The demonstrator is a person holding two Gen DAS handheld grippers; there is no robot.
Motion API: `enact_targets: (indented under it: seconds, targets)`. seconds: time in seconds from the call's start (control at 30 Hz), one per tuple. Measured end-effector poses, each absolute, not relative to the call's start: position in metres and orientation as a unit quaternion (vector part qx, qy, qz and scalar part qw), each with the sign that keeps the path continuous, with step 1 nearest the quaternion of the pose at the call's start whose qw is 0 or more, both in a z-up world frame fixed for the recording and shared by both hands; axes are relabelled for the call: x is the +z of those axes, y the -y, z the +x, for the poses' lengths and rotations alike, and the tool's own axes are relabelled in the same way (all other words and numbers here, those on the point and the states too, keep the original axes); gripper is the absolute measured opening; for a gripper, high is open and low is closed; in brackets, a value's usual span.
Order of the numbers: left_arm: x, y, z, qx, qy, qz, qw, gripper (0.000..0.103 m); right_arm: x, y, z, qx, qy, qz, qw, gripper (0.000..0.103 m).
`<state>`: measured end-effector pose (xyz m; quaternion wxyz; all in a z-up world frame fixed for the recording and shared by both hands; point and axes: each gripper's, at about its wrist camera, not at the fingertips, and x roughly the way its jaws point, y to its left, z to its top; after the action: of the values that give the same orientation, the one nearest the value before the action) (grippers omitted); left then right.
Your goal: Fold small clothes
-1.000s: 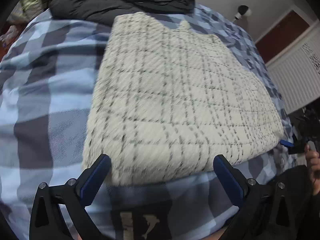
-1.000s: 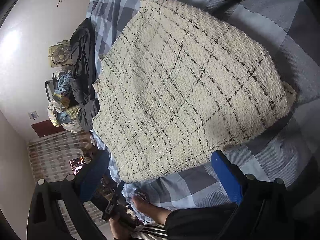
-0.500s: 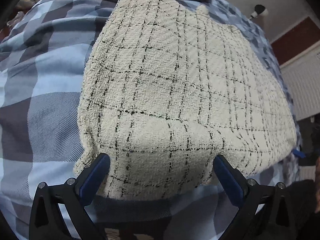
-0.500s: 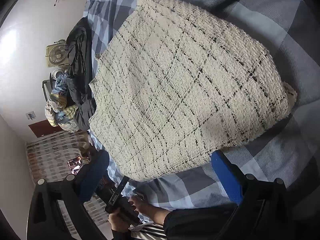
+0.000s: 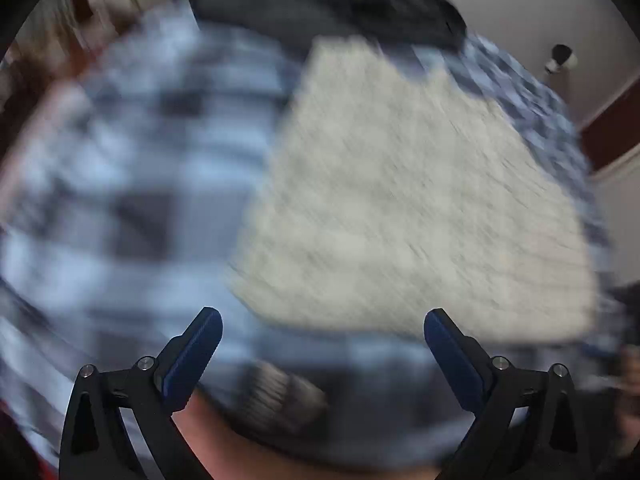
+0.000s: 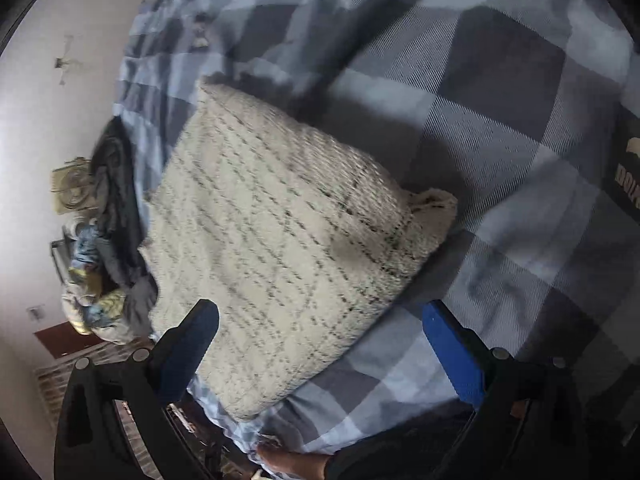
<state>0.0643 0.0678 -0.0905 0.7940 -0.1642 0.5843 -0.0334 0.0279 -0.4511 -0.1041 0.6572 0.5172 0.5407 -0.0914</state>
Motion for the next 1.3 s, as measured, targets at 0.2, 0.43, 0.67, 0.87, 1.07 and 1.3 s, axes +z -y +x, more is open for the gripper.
enact_targets:
  seconds: [0.2,0.43,0.67,0.87,1.07,1.3]
  targets:
    - [-0.134,-0.067,0.071,-0.048,-0.649,-0.235,0.722,0.1,-0.131,0.459,0.043,-0.109,-0.586,0.525,0.608,0.1]
    - [-0.15,-0.073,0.084,-0.082,-0.643,-0.321,0.691,0.089,-0.138,0.451,0.058,-0.082,-0.613,0.516,0.592,0.1]
    - [-0.143,-0.085,0.102,-0.058,-0.611,-0.319,0.722,0.056,-0.125,0.44,0.066,-0.062,-0.595,0.497,0.628,0.074]
    - [-0.128,-0.079,0.105,-0.056,-0.586,-0.29,0.754,0.023,-0.107,0.432,0.063,-0.078,-0.58,0.451,0.674,0.028]
    - [-0.121,-0.094,0.098,-0.053,-0.565,-0.308,0.763,0.008,-0.073,0.414,0.056,-0.079,-0.54,0.394,0.74,0.017]
    - [-0.067,-0.095,0.068,-0.069,-0.486,-0.283,0.824,0.006,-0.055,0.427,0.016,-0.038,-0.479,0.456,0.749,0.016]
